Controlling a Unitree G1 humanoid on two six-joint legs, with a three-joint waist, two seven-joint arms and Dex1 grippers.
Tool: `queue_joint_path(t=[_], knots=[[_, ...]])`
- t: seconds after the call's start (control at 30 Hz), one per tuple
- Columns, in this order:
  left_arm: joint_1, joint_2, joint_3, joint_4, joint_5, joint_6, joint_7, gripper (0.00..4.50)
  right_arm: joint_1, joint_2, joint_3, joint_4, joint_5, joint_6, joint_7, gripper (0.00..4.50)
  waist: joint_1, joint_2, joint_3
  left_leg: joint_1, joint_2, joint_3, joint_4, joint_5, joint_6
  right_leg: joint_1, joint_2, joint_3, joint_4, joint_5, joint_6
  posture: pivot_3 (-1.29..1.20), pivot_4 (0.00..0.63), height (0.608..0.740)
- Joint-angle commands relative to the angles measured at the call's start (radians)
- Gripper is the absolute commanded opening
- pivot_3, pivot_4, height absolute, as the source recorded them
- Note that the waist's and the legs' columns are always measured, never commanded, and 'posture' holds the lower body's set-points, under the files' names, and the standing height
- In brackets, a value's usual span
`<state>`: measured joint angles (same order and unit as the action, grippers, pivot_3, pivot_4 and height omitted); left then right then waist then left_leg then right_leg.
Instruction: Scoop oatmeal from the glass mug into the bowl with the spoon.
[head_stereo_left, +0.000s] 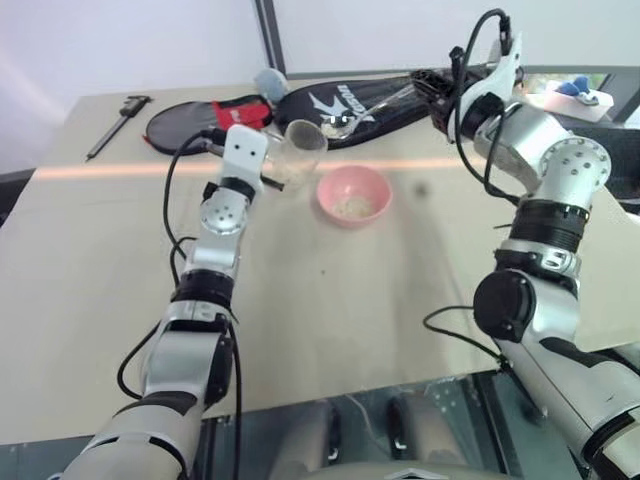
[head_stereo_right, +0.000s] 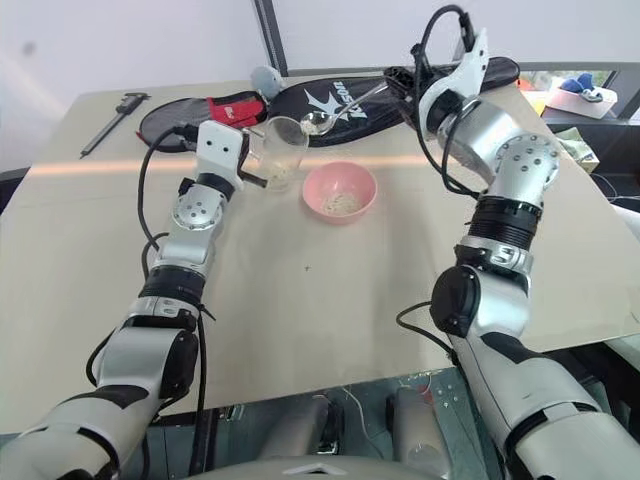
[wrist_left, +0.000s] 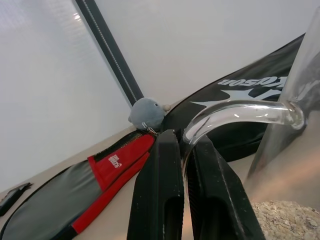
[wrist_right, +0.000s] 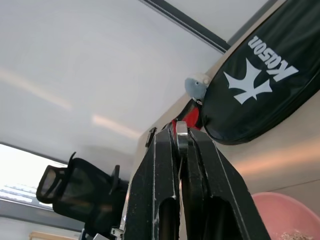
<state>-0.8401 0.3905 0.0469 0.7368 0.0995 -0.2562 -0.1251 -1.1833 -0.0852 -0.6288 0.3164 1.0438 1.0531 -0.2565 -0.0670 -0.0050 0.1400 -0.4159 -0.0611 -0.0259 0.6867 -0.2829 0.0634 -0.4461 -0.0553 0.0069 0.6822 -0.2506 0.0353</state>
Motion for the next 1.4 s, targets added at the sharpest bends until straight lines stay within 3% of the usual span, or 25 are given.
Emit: queue_joint_path(t=[0.03, 0.2, 0.4, 0.6, 0.73, 0.87, 1.0, 1.1, 1.4], knots=[[-0.043, 0.017, 0.008, 0.007, 0.008, -0.033, 0.018, 0.02, 0.030, -0.024, 0.015, -0.083, 0.039, 0.018, -0.003, 0.00, 0.000, 0.000, 0.000, 0.000, 0.000, 0.000, 0.000, 0.000, 0.000, 0.000, 0.000, 0.000, 0.000, 0.000, 0.000, 0.00, 0.150, 0.740], [-0.048, 0.027, 0.012, 0.026, 0.006, -0.039, 0.022, 0.02, 0.122, -0.070, 0.182, -0.194, -0.075, -0.020, 0.107, 0.00, -0.002, 0.000, 0.000, 0.000, 0.000, 0.001, 0.000, 0.000, 0.000, -0.001, 0.000, 0.001, 0.007, 0.000, 0.000, 0.00, 0.150, 0.740], [-0.024, 0.039, 0.024, -0.018, -0.013, -0.030, 0.014, 0.02, 0.273, -0.207, 0.621, -0.340, -0.443, -0.285, 0.404, 0.00, -0.002, 0.000, 0.000, 0.000, 0.000, 0.002, 0.000, 0.000, 0.000, -0.002, 0.000, 0.003, 0.008, 0.000, 0.000, 0.00, 0.150, 0.740], [0.004, 0.041, 0.030, -0.076, -0.020, -0.011, 0.009, 0.02, 0.312, -0.317, 0.853, -0.412, -0.738, -0.601, 0.608, 0.00, 0.000, 0.000, 0.000, 0.000, 0.000, 0.002, 0.002, 0.000, 0.000, -0.002, 0.000, 0.002, 0.006, 0.000, 0.000, 0.00, 0.150, 0.740], [0.018, 0.039, 0.030, -0.098, -0.020, -0.001, 0.012, 0.02, 0.305, -0.291, 0.808, -0.421, -0.747, -0.676, 0.651, 0.00, 0.002, 0.000, 0.000, 0.000, 0.000, 0.001, 0.002, 0.000, 0.000, -0.002, 0.000, 0.001, 0.002, 0.000, 0.000, 0.00, 0.150, 0.740], [0.034, 0.037, 0.032, -0.114, -0.020, 0.007, 0.017, 0.02, 0.253, -0.189, 0.623, -0.422, -0.531, -0.527, 0.611, 0.00, 0.002, 0.000, 0.000, 0.000, 0.000, 0.001, 0.002, 0.000, 0.000, -0.001, 0.000, 0.001, 0.002, 0.000, 0.000, 0.00, 0.150, 0.740], [0.048, 0.031, 0.035, -0.125, -0.027, 0.013, 0.009, 0.02, 0.192, -0.114, 0.525, -0.427, -0.389, -0.408, 0.562, 0.00, 0.004, 0.000, 0.000, 0.000, 0.000, 0.001, 0.002, 0.000, 0.000, -0.002, 0.000, 0.001, 0.002, 0.000, 0.000, 0.00, 0.150, 0.740], [0.051, 0.017, 0.044, -0.140, -0.050, 0.009, -0.003, 0.02, 0.173, -0.074, 0.525, -0.425, -0.369, -0.378, 0.551, 0.00, 0.004, 0.000, 0.000, 0.000, 0.000, 0.000, 0.002, 0.000, 0.000, -0.001, 0.000, 0.001, 0.002, 0.000, 0.000, 0.00, 0.150, 0.740], [0.078, -0.011, 0.057, -0.232, -0.114, -0.003, -0.050, 0.02, 0.172, 0.018, 0.638, -0.259, -0.512, -0.497, 0.595, 0.00, 0.001, 0.000, 0.000, 0.000, 0.000, 0.001, 0.002, 0.000, 0.000, -0.002, 0.000, 0.001, 0.003, 0.000, 0.000, 0.00, 0.150, 0.740]])
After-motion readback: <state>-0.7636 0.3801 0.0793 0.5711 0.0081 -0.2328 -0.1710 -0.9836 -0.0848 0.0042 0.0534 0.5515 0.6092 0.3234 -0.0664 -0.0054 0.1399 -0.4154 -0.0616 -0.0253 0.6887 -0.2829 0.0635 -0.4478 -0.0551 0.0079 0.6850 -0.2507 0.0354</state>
